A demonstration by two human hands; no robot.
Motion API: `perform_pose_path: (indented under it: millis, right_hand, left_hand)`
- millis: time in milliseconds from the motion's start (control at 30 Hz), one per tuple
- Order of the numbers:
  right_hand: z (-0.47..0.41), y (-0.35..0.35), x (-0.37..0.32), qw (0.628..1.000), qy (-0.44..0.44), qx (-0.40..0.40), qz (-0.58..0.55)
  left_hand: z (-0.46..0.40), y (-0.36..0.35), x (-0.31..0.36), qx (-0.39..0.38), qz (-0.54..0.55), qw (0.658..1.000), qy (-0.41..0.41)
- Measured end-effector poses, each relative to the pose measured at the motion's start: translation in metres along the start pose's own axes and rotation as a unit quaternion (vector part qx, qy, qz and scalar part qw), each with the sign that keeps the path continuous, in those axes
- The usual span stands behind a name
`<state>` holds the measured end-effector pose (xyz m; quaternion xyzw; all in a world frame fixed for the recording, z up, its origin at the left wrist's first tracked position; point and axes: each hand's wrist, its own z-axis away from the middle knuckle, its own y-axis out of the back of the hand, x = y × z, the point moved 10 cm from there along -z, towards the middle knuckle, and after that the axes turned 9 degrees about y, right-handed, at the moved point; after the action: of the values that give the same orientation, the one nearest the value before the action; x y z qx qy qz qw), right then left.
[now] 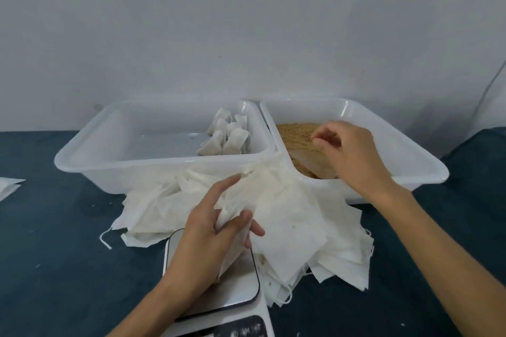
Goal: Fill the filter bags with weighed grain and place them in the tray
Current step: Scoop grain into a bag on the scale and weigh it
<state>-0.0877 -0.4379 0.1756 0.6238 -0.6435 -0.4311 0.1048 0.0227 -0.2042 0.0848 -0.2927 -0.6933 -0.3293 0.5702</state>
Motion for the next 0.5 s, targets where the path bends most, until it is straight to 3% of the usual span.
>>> perform_pose_path:
  millis: [33,100,200,267,400,500]
  right_hand:
    - [0.007,-0.012,-0.026,0.992,0.011,-0.022,-0.122]
    - [0.026,-0.053,-0.072,0.935,-0.003,-0.148,-0.322]
    - [0.048,-0.091,-0.109,0.855,-0.003,-0.263,-0.447]
    - [0.052,-0.098,-0.114,0.829,0.011,-0.267,-0.49]
    - [0.047,-0.097,-0.105,0.841,0.02,-0.212,-0.497]
    - [0.039,-0.086,-0.088,0.857,-0.006,-0.117,-0.502]
  left_hand:
    - [-0.001,-0.002,0.001,-0.005,-0.002,1.0,-0.003]
    - [-0.003,-0.004,0.001,-0.01,0.015,1.0,0.001]
    - [-0.005,-0.002,0.004,-0.008,0.044,0.999,0.002]
    - [-0.008,0.0,0.006,-0.007,0.011,1.0,-0.006]
    - [-0.016,-0.005,0.008,-0.029,-0.051,0.998,0.0]
    - [-0.036,-0.005,0.021,-0.03,-0.088,0.996,-0.012]
